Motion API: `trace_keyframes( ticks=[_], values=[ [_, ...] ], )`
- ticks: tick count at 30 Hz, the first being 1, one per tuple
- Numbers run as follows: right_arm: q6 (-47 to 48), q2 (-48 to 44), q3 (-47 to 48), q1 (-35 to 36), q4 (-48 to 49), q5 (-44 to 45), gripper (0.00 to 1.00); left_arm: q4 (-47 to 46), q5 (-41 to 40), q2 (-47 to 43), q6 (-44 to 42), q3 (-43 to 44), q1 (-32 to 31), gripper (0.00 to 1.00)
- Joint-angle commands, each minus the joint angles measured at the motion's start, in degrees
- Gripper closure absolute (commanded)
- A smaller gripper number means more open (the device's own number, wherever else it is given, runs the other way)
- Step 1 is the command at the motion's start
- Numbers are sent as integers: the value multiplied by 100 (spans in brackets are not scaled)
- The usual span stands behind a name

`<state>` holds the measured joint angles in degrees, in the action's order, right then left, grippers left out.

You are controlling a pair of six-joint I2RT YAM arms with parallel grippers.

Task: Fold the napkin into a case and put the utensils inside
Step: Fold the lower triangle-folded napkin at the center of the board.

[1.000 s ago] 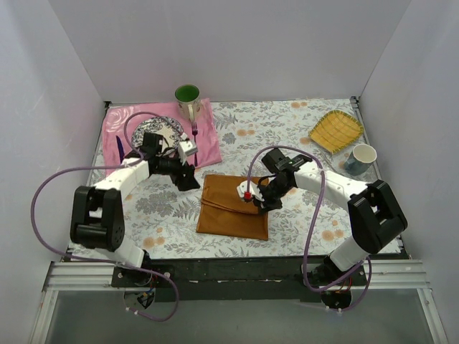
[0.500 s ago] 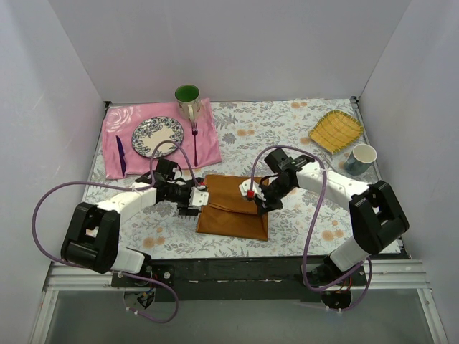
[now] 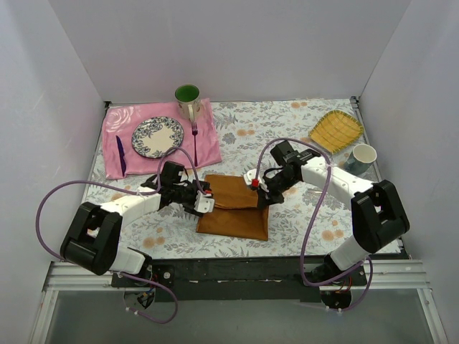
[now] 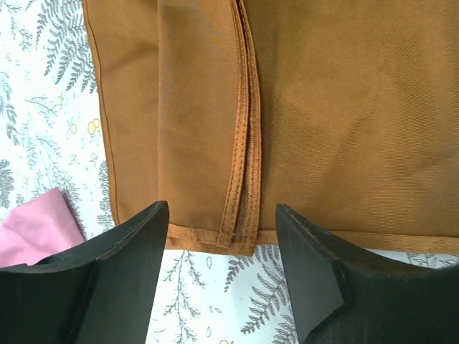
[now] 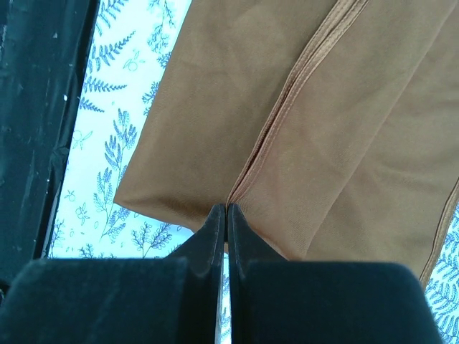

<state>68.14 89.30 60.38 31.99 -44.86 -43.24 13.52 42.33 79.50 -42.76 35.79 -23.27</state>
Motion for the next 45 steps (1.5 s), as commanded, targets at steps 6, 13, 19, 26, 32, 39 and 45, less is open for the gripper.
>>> trace_keyframes(
  ticks=[6, 13, 19, 26, 32, 39, 45],
  values=[
    [-204, 237, 492, -272, -207, -588, 99, -411, -76, -31, -338, -204, -73, 45],
    [-345, 431, 791, -535, -383, -896, 99, -376, -58, 91, -356, -178, -143, 45],
    [-327, 431, 835, -606, -436, -1010, 99, -482, -102, 250, -268, -134, -152, 45],
    [-240, 457, 826, -632, -515, -1028, 99, -727, -268, 320, -31, -81, -152, 60],
    [-64, 457, 783, -624, -611, -949, 99, -754, -339, 250, 101, -46, -152, 81],
    [226, 457, 642, -632, -656, -748, 99, -421, -365, 92, 373, 130, -257, 89],
    [516, 624, 563, -624, -726, -457, 99, 141, -559, -181, 496, 200, -564, 100]
  ],
)
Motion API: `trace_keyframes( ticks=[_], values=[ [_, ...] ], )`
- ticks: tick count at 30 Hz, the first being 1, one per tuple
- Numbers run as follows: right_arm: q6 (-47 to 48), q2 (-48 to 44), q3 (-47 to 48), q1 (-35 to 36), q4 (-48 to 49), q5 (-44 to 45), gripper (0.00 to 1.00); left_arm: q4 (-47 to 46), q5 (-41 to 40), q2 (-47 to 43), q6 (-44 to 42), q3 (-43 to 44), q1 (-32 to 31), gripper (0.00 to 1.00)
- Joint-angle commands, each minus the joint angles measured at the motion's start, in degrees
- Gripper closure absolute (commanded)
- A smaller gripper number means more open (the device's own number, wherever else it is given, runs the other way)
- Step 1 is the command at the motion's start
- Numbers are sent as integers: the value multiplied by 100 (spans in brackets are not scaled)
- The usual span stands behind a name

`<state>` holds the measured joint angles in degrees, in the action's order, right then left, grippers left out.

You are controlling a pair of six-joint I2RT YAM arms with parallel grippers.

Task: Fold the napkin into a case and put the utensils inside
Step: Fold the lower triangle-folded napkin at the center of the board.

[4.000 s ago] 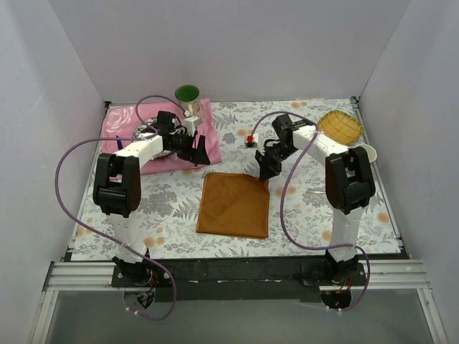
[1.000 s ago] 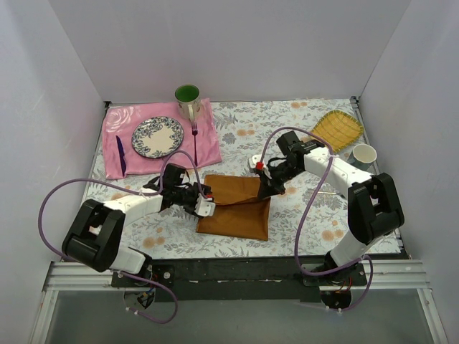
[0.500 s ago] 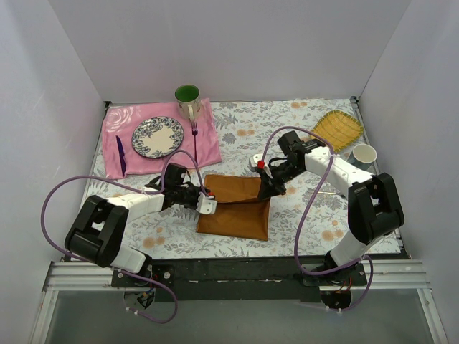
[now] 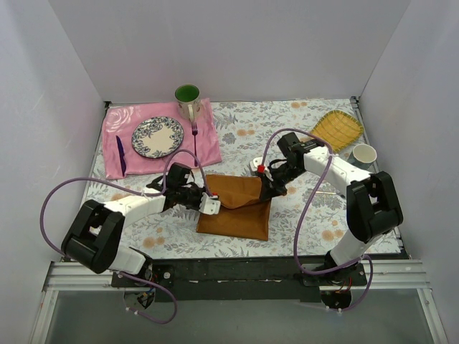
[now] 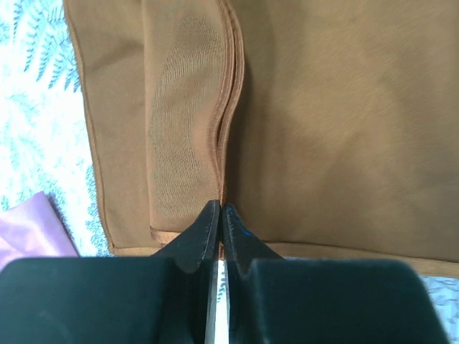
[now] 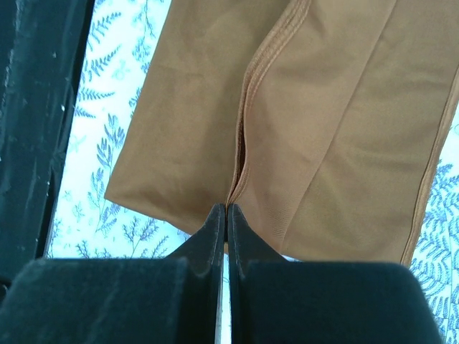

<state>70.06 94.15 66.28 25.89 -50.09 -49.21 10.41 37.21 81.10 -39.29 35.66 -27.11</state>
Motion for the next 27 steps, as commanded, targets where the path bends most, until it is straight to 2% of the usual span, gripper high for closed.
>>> trace_keyframes(
  ticks=[1, 10, 16, 27],
  values=[
    [350, 148, -28, -22, -221, 157, 99, 644, -134, -340, 184, 248, -285, 100],
    [798, 280, -194, -14, -283, 456, 99, 1374, -522, -68, 519, 573, -505, 100],
    [790, 279, -186, 12, 34, 448, 99, 1823, -627, -33, 650, 732, -514, 100],
    [737, 271, 315, 136, -221, 263, 99, 1762, -882, -446, 1045, 793, -514, 100]
  ],
)
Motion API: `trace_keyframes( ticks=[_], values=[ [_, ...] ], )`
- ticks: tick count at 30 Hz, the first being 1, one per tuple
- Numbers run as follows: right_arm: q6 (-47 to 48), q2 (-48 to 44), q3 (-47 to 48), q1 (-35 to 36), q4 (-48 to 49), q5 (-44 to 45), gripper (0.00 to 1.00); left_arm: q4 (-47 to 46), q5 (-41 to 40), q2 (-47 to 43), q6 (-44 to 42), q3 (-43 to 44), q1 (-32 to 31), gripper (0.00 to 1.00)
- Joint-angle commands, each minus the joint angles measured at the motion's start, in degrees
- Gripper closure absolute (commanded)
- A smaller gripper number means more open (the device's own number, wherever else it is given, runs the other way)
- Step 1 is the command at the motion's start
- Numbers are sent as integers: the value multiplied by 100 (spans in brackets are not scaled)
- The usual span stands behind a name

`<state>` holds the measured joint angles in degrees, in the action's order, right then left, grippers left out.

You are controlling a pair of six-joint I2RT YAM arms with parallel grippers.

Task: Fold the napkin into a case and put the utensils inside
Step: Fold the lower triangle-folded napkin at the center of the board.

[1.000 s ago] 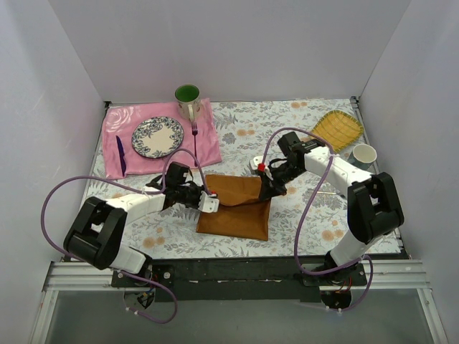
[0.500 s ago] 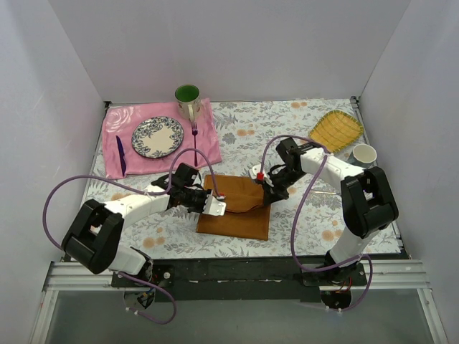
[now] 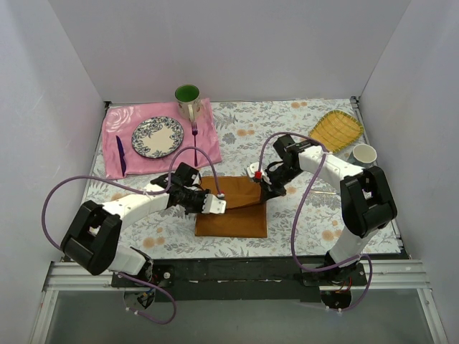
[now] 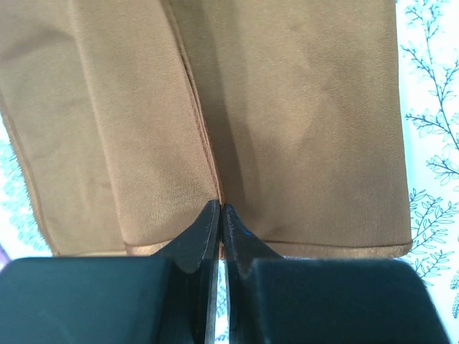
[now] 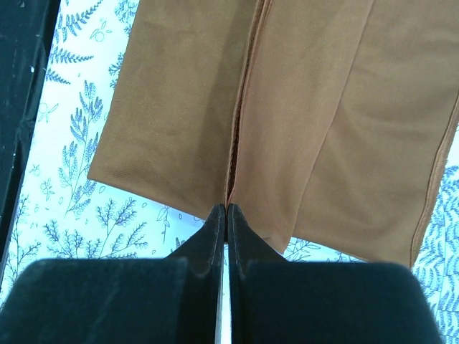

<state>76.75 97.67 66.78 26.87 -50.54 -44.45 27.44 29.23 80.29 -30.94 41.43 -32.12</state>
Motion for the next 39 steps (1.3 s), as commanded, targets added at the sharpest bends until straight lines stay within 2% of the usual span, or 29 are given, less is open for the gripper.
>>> trace_keyframes(
  ticks=[1, 12, 25, 39],
  values=[
    [68, -125, 265, 37, -219, -231, 99, 60, -111, -382, 246, 251, -14, 100],
    [15, -275, 300, 143, -61, -389, 99, 657, -453, -514, 290, 507, -22, 100],
    [-29, -99, 300, 239, 273, -337, 99, 657, -779, -655, 527, 603, -14, 100],
    [472, 200, -113, 239, 220, 94, 99, 455, -94, 180, 1002, 489, -5, 100]
  ],
)
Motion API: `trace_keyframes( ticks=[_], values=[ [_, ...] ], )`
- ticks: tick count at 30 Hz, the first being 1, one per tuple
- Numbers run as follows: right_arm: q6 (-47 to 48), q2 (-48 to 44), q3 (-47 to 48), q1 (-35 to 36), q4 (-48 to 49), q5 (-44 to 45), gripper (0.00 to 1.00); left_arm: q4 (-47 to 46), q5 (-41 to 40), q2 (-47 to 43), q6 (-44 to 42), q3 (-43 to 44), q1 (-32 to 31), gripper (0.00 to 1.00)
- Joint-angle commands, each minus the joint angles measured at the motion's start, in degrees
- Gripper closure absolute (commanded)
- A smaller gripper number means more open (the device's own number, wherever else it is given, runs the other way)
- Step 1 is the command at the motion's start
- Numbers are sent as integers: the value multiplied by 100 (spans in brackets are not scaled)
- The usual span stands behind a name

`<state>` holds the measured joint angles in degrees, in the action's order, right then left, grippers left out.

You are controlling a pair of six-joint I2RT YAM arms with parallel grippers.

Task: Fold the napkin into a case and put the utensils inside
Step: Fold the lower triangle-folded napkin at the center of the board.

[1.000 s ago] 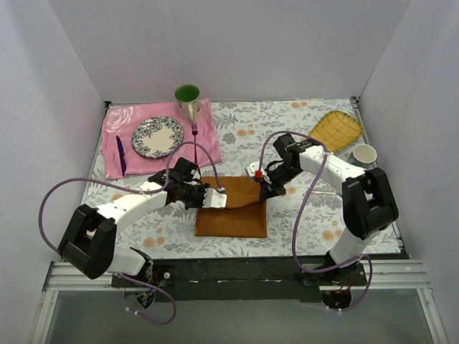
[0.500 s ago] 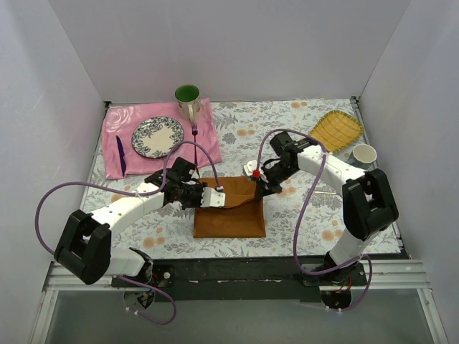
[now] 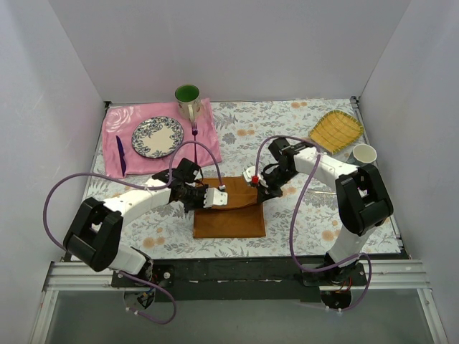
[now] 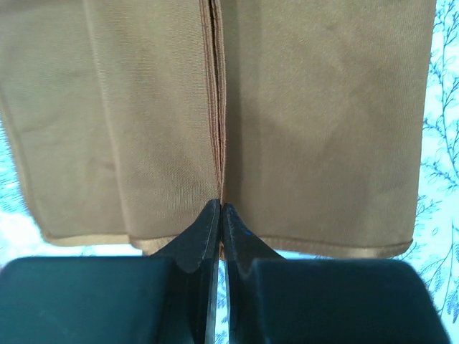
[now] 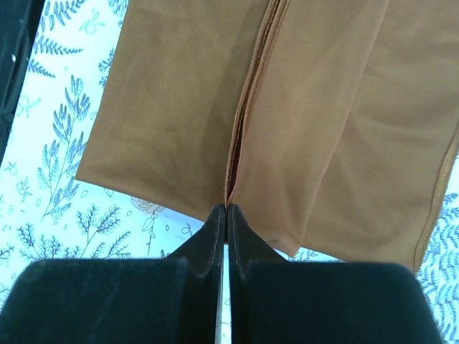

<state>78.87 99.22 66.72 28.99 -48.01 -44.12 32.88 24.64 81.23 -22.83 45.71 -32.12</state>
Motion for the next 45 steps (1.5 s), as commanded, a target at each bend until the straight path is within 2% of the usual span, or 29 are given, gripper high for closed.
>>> trace_keyframes(
  ticks=[1, 14, 23, 30, 31, 33, 34, 36, 39, 41, 43, 45],
  values=[
    [278, 45, -133, 27, -16, 79, 99, -98, 374, 112, 200, 26, -14, 100],
    [498, -8, -177, 36, -244, 158, 99, 210, 682, 156, 209, 43, -22, 100],
    [542, -105, -71, 36, -587, 17, 99, 798, 919, -19, 77, 298, -22, 100],
    [515, 62, -115, 89, -604, -53, 99, 536, 550, 138, -2, 8, -31, 100],
    [515, 89, -115, 98, -604, -44, 90, 526, 559, 156, 24, 8, -23, 94],
    [541, 150, -19, 107, -753, -35, 79, 535, 576, 182, 50, 51, -22, 80],
    [542, 168, 34, 107, -823, -35, 69, 596, 620, 165, 42, 104, -22, 73],
    [437, 116, 296, 98, -1105, -35, 60, 771, 717, 86, 50, 253, 4, 63],
    [25, 19, 744, -69, -1281, -298, 53, 939, 1252, -142, 269, 622, 266, 56],
    [-739, 166, 1377, -331, -1264, -606, 50, 1070, 1821, -20, 664, 946, 695, 55],
    [-1624, 430, 2068, -560, -1071, -860, 49, 1019, 2166, 260, 1112, 1500, 1065, 53],
    [-2110, 1027, 2554, -868, -1009, -914, 50, 677, 2282, 796, 1955, 1938, 1541, 51]
  ],
)
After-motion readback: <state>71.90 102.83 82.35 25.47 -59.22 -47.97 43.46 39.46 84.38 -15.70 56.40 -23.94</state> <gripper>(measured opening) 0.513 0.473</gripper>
